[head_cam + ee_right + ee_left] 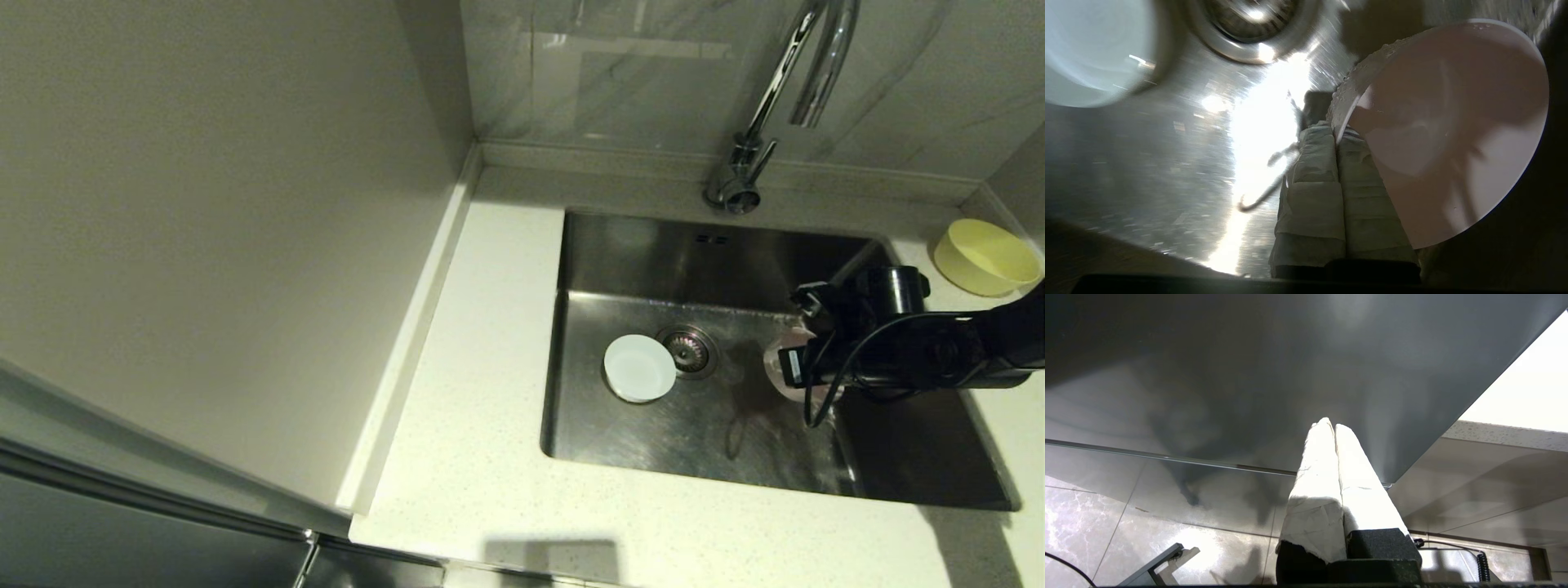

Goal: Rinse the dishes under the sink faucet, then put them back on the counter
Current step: Put a bowl back to the table from the sink

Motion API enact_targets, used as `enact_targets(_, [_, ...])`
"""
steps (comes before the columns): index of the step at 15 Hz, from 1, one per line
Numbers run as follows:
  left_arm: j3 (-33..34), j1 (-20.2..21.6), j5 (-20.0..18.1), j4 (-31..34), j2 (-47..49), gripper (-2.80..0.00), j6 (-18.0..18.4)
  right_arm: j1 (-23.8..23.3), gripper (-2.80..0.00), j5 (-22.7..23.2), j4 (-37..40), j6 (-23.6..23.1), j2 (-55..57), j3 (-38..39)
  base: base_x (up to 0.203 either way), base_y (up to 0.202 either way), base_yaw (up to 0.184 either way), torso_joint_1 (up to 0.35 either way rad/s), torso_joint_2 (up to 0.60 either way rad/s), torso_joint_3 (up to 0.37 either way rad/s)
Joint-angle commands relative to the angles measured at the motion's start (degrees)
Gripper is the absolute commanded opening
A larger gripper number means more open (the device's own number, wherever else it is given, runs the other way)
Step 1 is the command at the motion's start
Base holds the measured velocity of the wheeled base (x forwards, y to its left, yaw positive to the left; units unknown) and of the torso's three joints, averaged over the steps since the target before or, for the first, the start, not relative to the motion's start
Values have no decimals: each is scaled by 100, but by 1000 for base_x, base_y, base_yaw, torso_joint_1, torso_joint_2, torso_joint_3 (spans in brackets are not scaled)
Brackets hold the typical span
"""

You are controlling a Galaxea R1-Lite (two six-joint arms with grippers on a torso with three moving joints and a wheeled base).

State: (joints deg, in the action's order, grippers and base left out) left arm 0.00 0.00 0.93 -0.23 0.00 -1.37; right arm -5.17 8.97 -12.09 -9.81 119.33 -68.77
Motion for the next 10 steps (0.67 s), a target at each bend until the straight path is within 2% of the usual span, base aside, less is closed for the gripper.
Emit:
enact_targets(1, [0, 0, 4, -3, -9, -280, -4, -97, -280, 990, -34, 100, -563, 183, 0, 0, 0, 0, 0, 0])
enact_targets(2, [0, 0, 4, -3, -9, -280, -4, -129, -280, 1591, -34, 317, -732, 230, 0, 0, 0, 0, 0, 0])
enact_targets(6, [0, 0, 4, -3, -9, -280, -4, -29, -280, 3759, 122, 1990, -1614, 527, 0, 0, 0, 0, 0, 0])
enact_targets(8, [0, 0, 4, -3, -9, -280, -4, 104, -280, 4454, 145, 3245, -1911, 567, 0, 0, 0, 0, 0, 0])
enact_targets(10, [0, 0, 4, -3, -9, -280, -4, 216, -280, 4908, 131, 4813, -2072, 450, 0, 0, 0, 0, 0, 0])
